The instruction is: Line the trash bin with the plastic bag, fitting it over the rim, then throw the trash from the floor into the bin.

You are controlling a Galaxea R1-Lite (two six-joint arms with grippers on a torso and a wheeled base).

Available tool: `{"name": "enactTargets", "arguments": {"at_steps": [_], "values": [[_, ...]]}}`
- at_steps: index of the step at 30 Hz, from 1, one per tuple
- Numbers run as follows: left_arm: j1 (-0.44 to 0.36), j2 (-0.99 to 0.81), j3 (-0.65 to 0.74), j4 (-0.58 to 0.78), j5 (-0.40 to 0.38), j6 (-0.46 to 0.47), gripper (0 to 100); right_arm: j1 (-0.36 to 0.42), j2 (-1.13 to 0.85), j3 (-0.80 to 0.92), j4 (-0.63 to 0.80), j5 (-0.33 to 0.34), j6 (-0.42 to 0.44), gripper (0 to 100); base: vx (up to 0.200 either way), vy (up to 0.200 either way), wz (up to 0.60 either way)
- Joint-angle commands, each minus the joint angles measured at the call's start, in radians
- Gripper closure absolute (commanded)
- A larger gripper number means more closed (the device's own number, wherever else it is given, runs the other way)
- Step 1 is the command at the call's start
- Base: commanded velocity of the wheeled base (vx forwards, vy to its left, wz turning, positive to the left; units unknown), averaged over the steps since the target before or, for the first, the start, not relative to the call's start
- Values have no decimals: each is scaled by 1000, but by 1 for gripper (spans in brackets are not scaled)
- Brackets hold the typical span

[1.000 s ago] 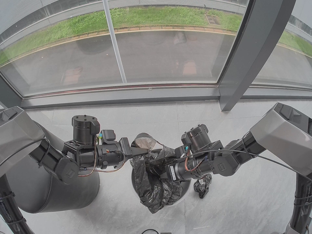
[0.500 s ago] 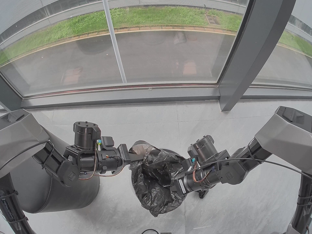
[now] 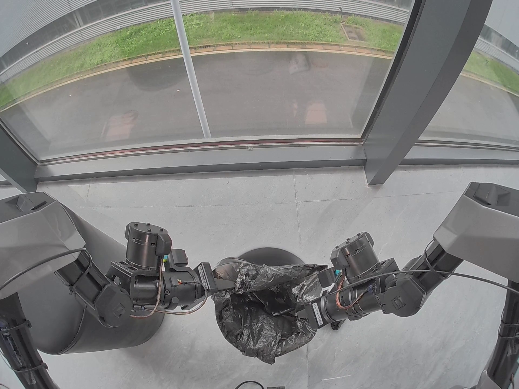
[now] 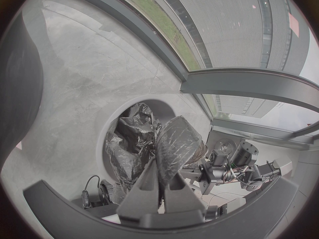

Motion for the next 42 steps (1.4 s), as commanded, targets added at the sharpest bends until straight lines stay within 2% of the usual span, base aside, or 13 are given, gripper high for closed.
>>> {"name": "enactTargets", "arguments": {"at_steps": [1, 4, 9, 16, 24, 32, 42], "values": [[-21, 3, 17, -1, 10, -1, 100, -1, 54, 9, -50, -28, 4, 100, 0, 0, 0], [-24, 4, 17, 1, 11, -2, 100, -1, 55, 9, -56, -31, 3, 100, 0, 0, 0], [-31, 23, 4, 49, 62, 2, 100, -5, 57, 8, -57, -62, -2, 100, 0, 0, 0], [-31, 53, -3, 49, 145, 79, 100, -18, 43, 31, -57, -136, -14, 100, 0, 0, 0], [-33, 53, -3, 49, 146, 81, 100, -18, 25, 57, -57, -257, -43, 100, 0, 0, 0], [-31, 56, -1, 49, 145, 81, 100, -10, 12, 69, -57, -323, -42, 100, 0, 0, 0], [-30, 59, -3, 49, 145, 81, 100, -7, -6, 80, -57, -338, -40, 100, 0, 0, 0]]}}
